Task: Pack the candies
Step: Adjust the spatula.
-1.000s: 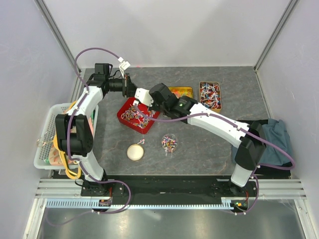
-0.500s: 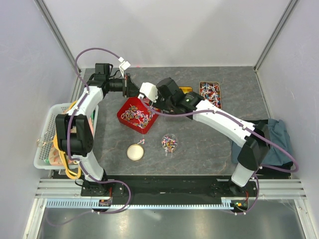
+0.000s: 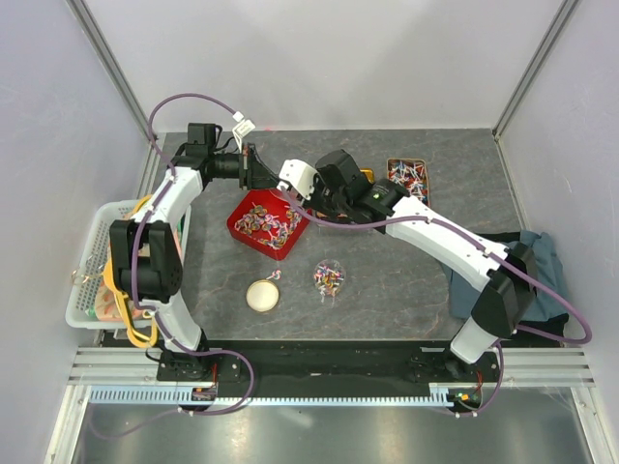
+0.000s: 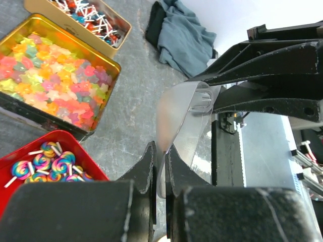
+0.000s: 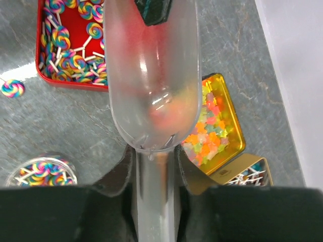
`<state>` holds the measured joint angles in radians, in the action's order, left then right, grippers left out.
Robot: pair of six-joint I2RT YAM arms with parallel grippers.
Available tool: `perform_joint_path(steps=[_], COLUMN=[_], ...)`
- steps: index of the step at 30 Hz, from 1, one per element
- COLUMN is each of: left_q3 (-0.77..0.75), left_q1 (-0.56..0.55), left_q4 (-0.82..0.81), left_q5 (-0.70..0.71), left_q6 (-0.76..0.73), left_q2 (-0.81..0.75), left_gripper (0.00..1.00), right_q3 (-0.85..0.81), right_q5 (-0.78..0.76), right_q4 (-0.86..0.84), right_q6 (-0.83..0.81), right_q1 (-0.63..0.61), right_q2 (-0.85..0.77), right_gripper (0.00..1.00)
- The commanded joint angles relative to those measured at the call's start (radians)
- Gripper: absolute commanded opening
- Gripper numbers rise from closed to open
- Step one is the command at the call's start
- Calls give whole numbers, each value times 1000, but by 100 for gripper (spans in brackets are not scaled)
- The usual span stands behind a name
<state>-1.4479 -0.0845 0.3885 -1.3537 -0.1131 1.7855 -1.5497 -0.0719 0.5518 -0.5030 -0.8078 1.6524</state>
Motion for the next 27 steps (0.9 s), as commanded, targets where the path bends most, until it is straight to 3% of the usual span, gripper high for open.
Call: perform_joint_path(steps=[1, 12, 14, 16, 19, 23, 24, 26, 27], left_q3=[-42, -51, -57, -60, -68, -72, -74, -72, -72], left_q1=[12, 14, 17, 23, 43, 106, 126, 155, 160], left_q4=[9, 10, 9, 9, 4, -30, -33, -31, -22], left_q5=[-120, -49, -32, -28, -7, 53, 108, 201, 322], left_q6=[4, 10, 12, 13, 20, 50, 47, 23, 1], left_q2=[21, 25, 29, 32, 37, 43, 46, 51, 54], left_gripper=[2, 2, 6, 40, 67, 84, 91, 95, 96], right_q3=[20, 30, 31, 33, 36, 49, 53, 62, 63], right_q5=[-49, -83, -88, -86, -103, -146, -157, -186, -193], right_q4=[-56, -89, -89, -90, -87, -87, -87, -87, -85], right_q6=[1, 21, 20, 15, 15, 0, -3, -17, -22], right_q1=[19, 19, 19, 19, 18, 19, 19, 19, 19], right_q2=[-49, -49, -48, -48, -48, -48, -46, -51, -52], right_gripper=[1, 0, 0, 0, 0, 0, 0, 0, 0])
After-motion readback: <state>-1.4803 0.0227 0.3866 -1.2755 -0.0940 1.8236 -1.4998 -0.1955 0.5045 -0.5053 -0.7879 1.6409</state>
